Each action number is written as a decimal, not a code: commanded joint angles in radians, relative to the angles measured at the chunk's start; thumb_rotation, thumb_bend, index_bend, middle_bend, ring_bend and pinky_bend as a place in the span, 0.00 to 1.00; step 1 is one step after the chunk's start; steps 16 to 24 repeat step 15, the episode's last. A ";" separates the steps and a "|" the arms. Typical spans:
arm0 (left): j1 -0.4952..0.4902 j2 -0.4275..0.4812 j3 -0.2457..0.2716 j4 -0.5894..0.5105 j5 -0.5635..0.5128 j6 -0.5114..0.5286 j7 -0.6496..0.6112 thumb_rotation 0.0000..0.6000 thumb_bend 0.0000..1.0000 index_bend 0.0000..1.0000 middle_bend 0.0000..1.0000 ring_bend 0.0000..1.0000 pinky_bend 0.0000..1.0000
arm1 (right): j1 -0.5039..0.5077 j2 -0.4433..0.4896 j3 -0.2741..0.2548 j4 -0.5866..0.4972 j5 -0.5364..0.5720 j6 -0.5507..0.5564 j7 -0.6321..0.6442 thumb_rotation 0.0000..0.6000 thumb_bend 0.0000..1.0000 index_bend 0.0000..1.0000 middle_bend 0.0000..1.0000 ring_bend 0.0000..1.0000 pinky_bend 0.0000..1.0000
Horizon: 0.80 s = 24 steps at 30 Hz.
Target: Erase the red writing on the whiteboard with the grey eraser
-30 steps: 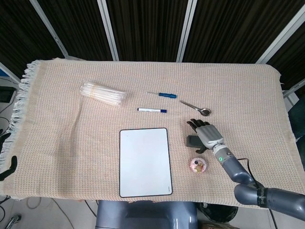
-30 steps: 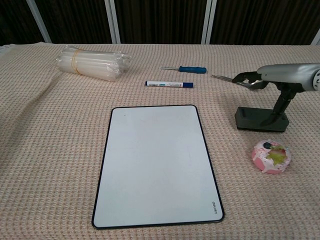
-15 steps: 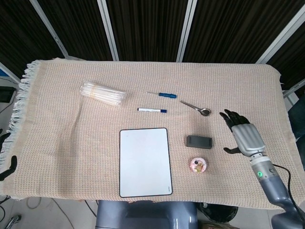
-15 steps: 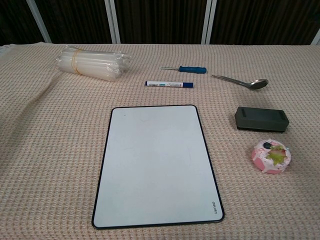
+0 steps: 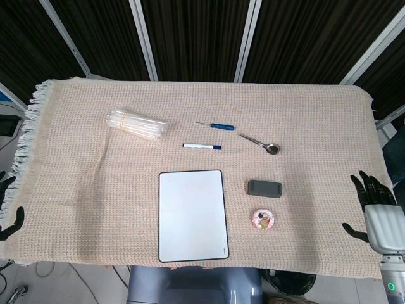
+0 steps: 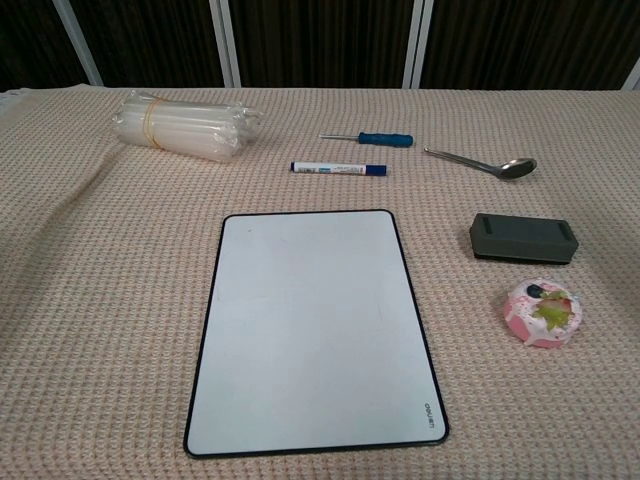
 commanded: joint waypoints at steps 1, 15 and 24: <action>0.000 0.000 0.001 0.000 0.002 0.001 0.000 1.00 0.46 0.14 0.02 0.00 0.00 | -0.051 -0.049 -0.008 0.059 -0.017 0.041 -0.028 1.00 0.11 0.00 0.02 0.04 0.14; 0.001 0.001 -0.002 0.003 -0.001 0.002 0.001 1.00 0.46 0.14 0.02 0.00 0.00 | -0.088 -0.139 0.035 0.201 -0.054 0.048 0.030 1.00 0.11 0.00 0.01 0.04 0.13; 0.001 0.001 -0.002 0.003 -0.001 0.002 0.001 1.00 0.46 0.14 0.02 0.00 0.00 | -0.088 -0.139 0.035 0.201 -0.054 0.048 0.030 1.00 0.11 0.00 0.01 0.04 0.13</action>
